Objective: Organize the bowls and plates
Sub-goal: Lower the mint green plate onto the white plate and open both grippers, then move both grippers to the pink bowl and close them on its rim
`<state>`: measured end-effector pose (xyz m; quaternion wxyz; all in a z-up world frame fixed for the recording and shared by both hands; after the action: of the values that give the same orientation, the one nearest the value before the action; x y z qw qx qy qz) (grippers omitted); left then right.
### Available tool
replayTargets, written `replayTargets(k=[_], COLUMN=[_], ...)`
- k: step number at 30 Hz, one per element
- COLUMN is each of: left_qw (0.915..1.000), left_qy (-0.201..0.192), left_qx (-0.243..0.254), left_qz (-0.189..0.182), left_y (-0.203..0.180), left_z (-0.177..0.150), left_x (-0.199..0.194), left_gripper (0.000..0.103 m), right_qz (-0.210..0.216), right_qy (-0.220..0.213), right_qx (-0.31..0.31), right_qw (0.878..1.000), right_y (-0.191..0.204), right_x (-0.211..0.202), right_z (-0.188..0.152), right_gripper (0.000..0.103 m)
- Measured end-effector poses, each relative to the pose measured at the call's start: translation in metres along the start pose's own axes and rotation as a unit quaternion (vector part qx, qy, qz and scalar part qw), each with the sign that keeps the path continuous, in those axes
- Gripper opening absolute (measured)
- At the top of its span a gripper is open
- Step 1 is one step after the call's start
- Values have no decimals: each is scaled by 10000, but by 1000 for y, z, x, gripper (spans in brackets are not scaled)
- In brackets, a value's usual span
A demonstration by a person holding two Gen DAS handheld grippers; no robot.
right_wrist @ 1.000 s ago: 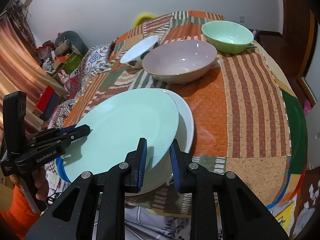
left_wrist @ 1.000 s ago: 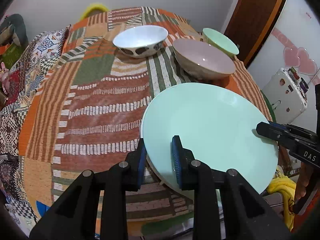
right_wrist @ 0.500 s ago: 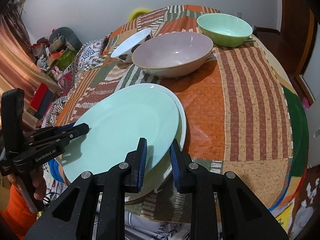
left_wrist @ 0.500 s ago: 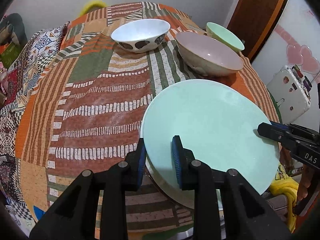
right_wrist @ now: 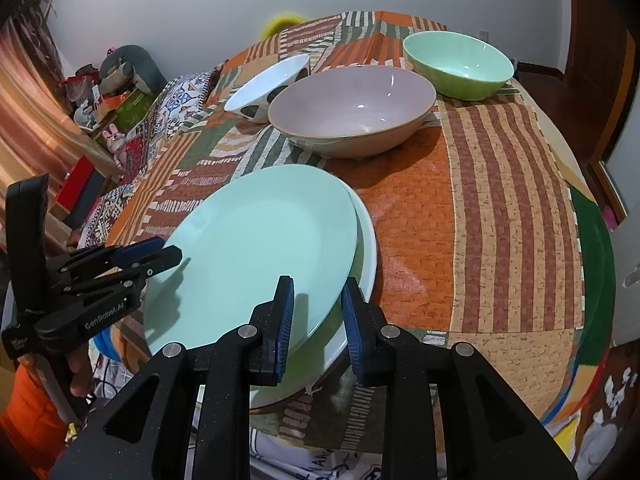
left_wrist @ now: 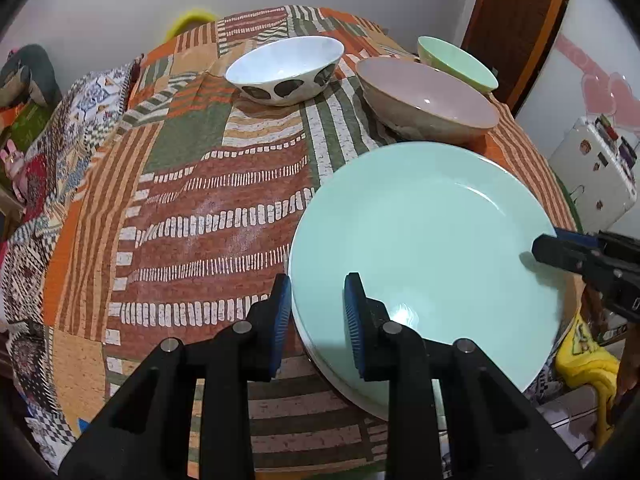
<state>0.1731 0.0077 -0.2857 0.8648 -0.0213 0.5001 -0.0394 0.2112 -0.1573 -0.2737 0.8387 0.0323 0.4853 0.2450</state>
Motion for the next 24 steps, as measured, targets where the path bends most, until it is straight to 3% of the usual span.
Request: replayTargets(k=[11, 14, 16, 24], left_qw=[10000, 9999, 9999, 9988], left_qy=[58, 109, 58, -446], left_qx=[-45, -108, -154, -207], left_qz=[-51, -57, -47, -10], left_y=[2, 5, 9, 15], left_z=[-1, -2, 0, 24], left_x=[1, 2, -1, -38], left_gripper=[26, 26, 26, 27], right_qz=[-114, -302, -303, -370], right_qy=[4, -224, -360, -596], right_qx=[-33, -151, -173, -94], right_qw=[9999, 9992, 9987, 9975], right_y=[2, 1, 1, -4], right_x=[-3, -15, -22, -34], right_z=[0, 3, 7, 18], right_gripper=[24, 35, 41, 41])
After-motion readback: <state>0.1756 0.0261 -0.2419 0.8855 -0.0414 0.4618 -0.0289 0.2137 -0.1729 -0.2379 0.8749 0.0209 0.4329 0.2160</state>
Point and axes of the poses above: each gripper's, at about its wrist camera, not at the fingertips, and x roughly the way its jaws point, y to its left, z to its top, the point moved 6 cm from there along x, roughly the way its jaws point, and after that the axes turned 1 degree about -z, right-handed, at the moved point
